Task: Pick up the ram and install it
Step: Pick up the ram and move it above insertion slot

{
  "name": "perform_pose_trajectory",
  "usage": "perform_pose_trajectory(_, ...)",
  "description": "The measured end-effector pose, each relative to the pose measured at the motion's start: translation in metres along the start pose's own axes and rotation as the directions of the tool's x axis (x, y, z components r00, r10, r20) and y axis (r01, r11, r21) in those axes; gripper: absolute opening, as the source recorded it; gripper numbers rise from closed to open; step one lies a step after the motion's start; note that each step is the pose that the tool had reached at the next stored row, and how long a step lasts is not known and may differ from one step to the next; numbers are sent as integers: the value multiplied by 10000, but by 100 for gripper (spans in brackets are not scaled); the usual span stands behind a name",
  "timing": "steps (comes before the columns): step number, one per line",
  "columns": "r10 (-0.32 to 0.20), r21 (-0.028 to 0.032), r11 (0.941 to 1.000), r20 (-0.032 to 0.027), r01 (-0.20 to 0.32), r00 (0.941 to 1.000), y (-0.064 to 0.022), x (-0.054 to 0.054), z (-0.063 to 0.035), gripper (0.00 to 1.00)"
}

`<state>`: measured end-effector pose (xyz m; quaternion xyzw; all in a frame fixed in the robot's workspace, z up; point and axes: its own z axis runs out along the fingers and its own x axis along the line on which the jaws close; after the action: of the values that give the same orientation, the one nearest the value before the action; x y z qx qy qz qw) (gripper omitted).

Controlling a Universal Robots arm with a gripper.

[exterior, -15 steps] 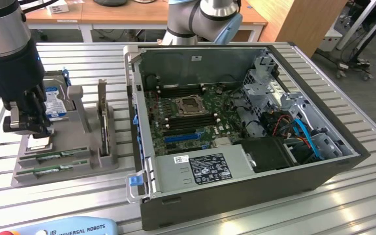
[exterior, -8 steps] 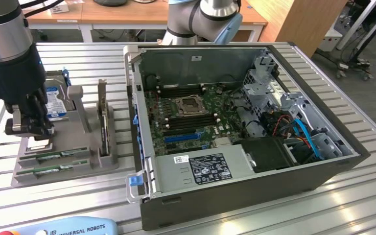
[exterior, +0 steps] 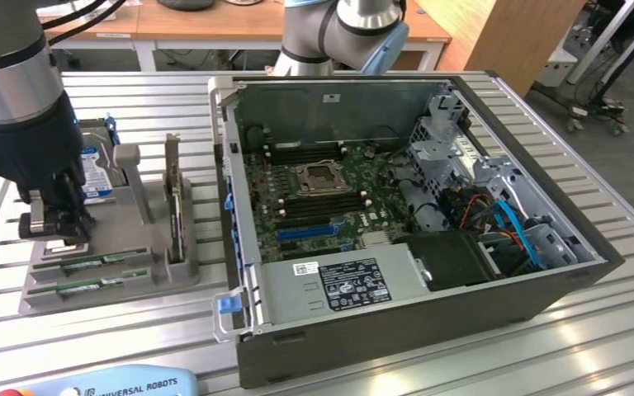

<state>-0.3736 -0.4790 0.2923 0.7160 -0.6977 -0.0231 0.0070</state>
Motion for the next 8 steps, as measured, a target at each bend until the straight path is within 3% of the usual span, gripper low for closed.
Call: perform_pose_trajectory(8,0,1,10000,1,0,10000,-6,3,130,29)
